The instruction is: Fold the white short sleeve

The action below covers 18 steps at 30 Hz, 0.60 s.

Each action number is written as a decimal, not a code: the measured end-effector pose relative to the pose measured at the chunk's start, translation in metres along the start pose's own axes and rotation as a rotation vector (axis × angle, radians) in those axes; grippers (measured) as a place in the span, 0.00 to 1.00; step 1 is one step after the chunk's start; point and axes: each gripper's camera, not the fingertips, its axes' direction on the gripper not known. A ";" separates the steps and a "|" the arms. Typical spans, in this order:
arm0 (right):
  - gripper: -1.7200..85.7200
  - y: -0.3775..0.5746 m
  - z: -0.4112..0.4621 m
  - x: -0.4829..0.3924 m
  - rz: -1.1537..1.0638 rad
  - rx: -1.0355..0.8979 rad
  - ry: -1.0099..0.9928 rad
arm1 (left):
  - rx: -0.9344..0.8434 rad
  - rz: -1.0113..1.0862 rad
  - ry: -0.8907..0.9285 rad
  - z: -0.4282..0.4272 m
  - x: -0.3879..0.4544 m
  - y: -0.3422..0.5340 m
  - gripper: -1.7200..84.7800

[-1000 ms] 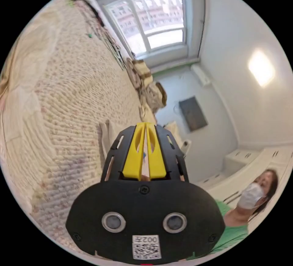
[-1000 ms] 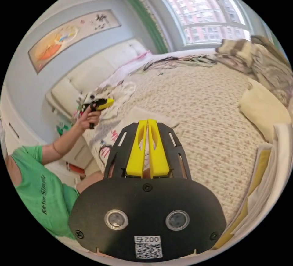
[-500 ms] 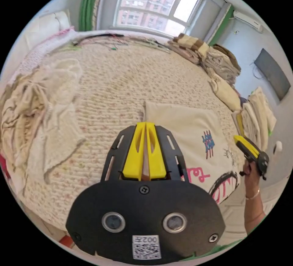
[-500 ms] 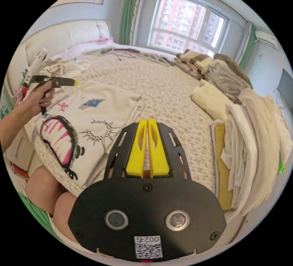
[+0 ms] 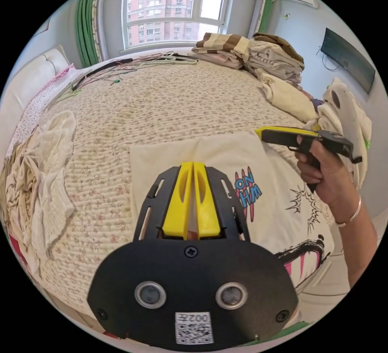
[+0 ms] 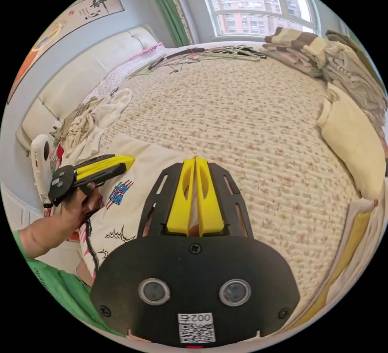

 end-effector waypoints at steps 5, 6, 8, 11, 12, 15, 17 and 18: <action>0.01 0.007 -0.022 0.033 0.288 0.064 0.307 | 0.039 0.054 -0.109 -0.001 0.026 0.013 0.01; 0.01 0.013 -0.030 0.034 0.295 0.096 0.247 | 0.055 0.064 -0.132 -0.002 0.032 0.017 0.01; 0.01 0.036 -0.053 0.009 0.191 0.183 0.043 | 0.065 0.091 -0.162 -0.002 0.041 0.021 0.01; 0.01 0.059 -0.054 -0.054 -0.088 0.114 -0.138 | 0.055 0.128 -0.234 0.003 0.056 0.025 0.01; 0.01 0.064 -0.051 -0.062 -0.122 0.077 -0.154 | 0.053 0.143 -0.260 0.004 0.061 0.027 0.01; 0.01 0.095 -0.037 -0.067 -0.054 -0.005 0.158 | 0.053 0.150 -0.253 0.003 0.061 0.029 0.01; 0.01 0.129 -0.065 -0.081 0.057 0.131 0.321 | 0.066 0.084 -0.253 -0.006 0.050 0.030 0.01; 0.01 0.138 -0.074 -0.092 0.036 0.179 0.267 | 0.110 0.014 -0.272 -0.022 0.038 0.034 0.01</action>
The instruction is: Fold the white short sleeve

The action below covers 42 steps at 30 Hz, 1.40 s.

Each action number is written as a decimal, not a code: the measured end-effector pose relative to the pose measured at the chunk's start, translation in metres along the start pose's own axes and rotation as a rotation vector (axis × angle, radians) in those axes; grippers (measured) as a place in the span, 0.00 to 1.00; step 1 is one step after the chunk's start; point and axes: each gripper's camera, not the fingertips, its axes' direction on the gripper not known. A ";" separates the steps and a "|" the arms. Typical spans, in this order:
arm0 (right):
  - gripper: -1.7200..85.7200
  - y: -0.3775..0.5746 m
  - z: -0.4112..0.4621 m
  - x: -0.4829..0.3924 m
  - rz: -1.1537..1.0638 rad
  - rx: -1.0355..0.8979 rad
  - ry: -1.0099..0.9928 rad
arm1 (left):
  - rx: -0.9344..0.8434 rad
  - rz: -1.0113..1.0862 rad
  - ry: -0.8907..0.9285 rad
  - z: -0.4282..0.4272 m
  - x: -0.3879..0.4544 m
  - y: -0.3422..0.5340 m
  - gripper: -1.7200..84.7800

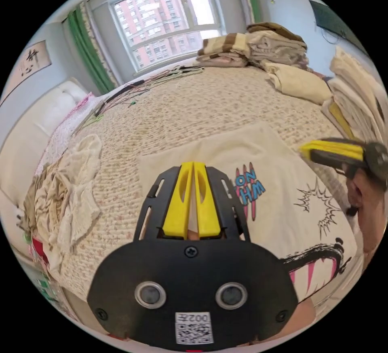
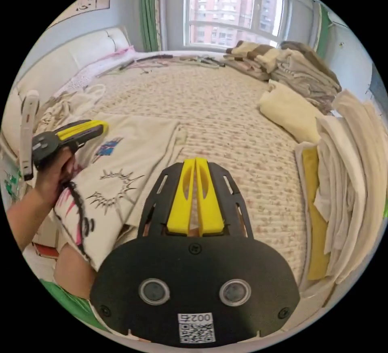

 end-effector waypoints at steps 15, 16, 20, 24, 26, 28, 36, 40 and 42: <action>0.01 0.144 -0.115 -0.136 -0.077 0.237 -0.057 | 0.101 -0.234 0.432 -0.119 -0.095 0.166 0.01; 0.01 0.155 -0.113 -0.145 -0.118 0.231 -0.063 | 0.117 -0.207 0.466 -0.124 -0.089 0.180 0.01; 0.01 0.177 -0.082 -0.146 -0.089 0.045 0.042 | -0.024 -0.057 0.285 -0.092 -0.062 0.194 0.01; 0.01 0.188 -0.108 -0.145 0.011 0.075 0.168 | 0.012 -0.204 0.261 -0.111 -0.088 0.201 0.01; 0.01 0.190 -0.123 -0.149 -0.002 0.129 0.157 | 0.135 -0.176 0.233 -0.135 -0.089 0.204 0.01; 0.01 0.187 -0.129 -0.155 -0.025 0.168 0.071 | 0.158 -0.123 0.278 -0.137 -0.082 0.197 0.01; 0.01 0.202 -0.073 -0.148 0.095 0.058 -0.086 | -0.049 -0.140 0.321 -0.064 -0.086 0.201 0.01; 0.02 0.226 -0.098 -0.139 0.134 0.120 -0.125 | -0.049 -0.226 0.348 -0.075 -0.120 0.209 0.01; 0.02 0.238 -0.114 -0.144 0.077 0.165 -0.082 | -0.032 -0.298 0.381 -0.079 -0.141 0.218 0.01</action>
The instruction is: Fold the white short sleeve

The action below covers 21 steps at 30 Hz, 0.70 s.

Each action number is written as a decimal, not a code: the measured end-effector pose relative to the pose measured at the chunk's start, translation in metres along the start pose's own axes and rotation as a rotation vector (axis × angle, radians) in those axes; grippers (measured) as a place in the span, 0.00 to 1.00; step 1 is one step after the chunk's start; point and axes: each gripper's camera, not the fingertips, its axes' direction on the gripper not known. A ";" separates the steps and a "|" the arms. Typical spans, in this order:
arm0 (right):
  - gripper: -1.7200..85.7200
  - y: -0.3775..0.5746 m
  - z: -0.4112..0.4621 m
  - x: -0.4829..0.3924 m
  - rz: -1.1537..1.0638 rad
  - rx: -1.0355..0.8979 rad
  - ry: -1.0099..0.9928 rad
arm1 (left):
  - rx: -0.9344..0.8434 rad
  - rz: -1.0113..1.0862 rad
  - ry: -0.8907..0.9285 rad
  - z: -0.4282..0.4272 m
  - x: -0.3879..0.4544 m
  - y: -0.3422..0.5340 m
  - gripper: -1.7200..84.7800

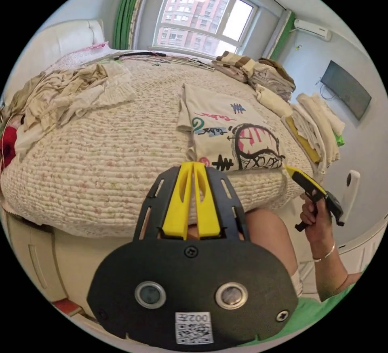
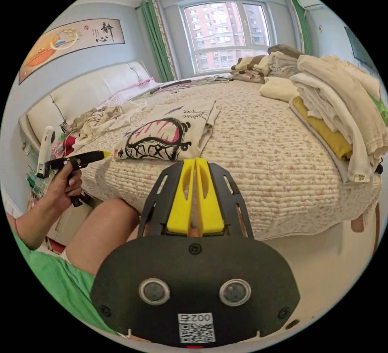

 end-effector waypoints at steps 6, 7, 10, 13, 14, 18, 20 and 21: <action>0.17 0.015 -0.021 -0.051 -0.240 0.066 0.041 | -0.065 -0.033 0.255 0.013 -0.030 -0.001 0.01; 0.20 0.015 -0.013 -0.063 -0.278 0.049 0.102 | -0.064 -0.017 0.250 0.015 -0.026 -0.003 0.02; 0.20 0.016 0.005 -0.085 -0.313 0.041 0.257 | -0.020 0.108 0.198 0.014 -0.006 -0.008 0.05; 0.20 0.008 0.007 -0.081 -0.200 0.035 0.162 | -0.051 0.175 0.120 0.025 0.008 -0.015 0.07; 0.20 0.004 0.008 -0.076 -0.143 0.021 0.113 | -0.057 0.174 0.113 0.026 0.009 -0.017 0.07; 0.20 0.000 0.011 -0.068 -0.068 0.002 0.067 | -0.077 0.147 0.111 0.035 0.007 -0.026 0.06; 0.21 0.002 0.015 -0.077 -0.135 0.001 0.125 | -0.084 0.150 0.086 0.036 0.007 -0.028 0.05; 0.21 0.003 0.017 -0.079 -0.155 -0.002 0.143 | -0.091 0.164 0.094 0.036 0.009 -0.028 0.03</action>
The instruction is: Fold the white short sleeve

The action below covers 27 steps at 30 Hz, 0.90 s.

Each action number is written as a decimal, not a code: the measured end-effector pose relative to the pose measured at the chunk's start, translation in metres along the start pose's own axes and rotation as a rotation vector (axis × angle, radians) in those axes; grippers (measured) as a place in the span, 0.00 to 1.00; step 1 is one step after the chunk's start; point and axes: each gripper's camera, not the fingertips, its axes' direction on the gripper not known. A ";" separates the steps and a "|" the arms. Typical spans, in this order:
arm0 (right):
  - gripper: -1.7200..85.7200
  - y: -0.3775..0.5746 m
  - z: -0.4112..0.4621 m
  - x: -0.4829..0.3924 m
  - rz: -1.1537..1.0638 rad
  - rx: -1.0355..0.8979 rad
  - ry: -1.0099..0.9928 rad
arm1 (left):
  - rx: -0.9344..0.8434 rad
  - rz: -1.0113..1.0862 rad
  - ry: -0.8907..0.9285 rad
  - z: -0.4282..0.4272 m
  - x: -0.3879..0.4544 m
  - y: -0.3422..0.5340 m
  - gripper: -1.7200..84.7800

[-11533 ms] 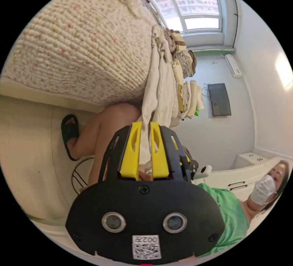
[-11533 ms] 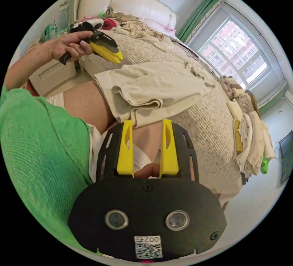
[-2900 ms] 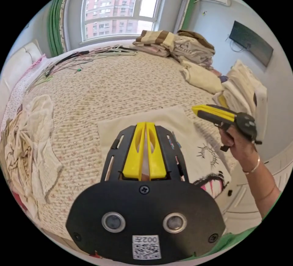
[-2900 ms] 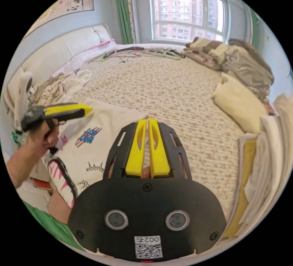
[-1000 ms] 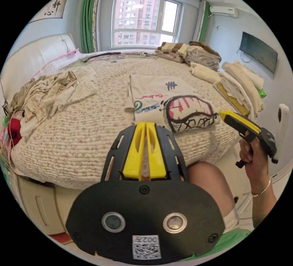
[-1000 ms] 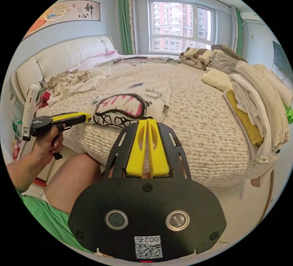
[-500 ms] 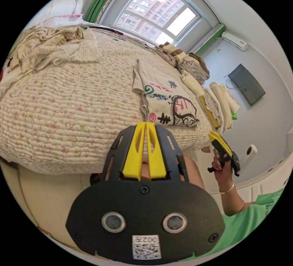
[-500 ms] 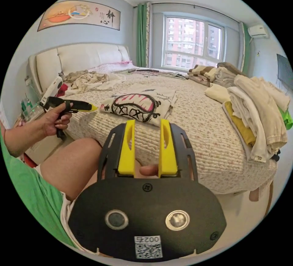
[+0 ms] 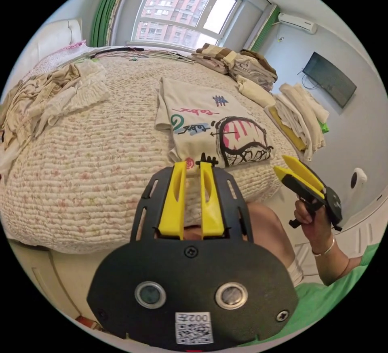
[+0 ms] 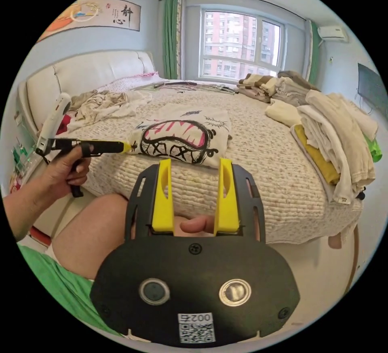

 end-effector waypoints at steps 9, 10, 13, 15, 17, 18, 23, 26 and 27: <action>0.20 0.002 0.021 0.047 0.245 -0.089 -0.082 | -0.013 0.009 -0.049 -0.006 0.005 -0.004 0.01; 0.20 0.002 0.020 0.055 0.263 -0.077 -0.083 | -0.014 0.009 -0.038 -0.006 0.002 -0.006 0.01; 0.18 -0.001 0.021 0.070 0.254 -0.028 -0.087 | -0.024 0.010 -0.030 -0.004 -0.002 -0.011 0.01; 0.16 -0.004 0.032 0.076 0.235 -0.048 -0.108 | -0.033 0.004 -0.031 -0.002 -0.004 -0.015 0.01; 0.12 -0.007 0.056 0.078 0.182 -0.129 -0.181 | -0.041 -0.009 -0.027 -0.001 -0.006 -0.020 0.01; 0.11 -0.006 0.060 0.079 0.181 -0.139 -0.181 | -0.050 -0.021 -0.018 -0.001 -0.009 -0.022 0.01; 0.02 -0.010 0.053 0.106 0.119 -0.129 -0.213 | -0.107 -0.146 0.097 -0.005 -0.028 -0.036 0.01; 0.01 -0.013 0.036 0.123 0.080 -0.127 -0.098 | -0.203 -0.210 0.274 -0.003 -0.025 -0.040 0.01; 0.01 -0.013 0.032 0.128 0.079 -0.126 -0.076 | -0.239 -0.209 0.338 0.000 -0.015 -0.038 0.01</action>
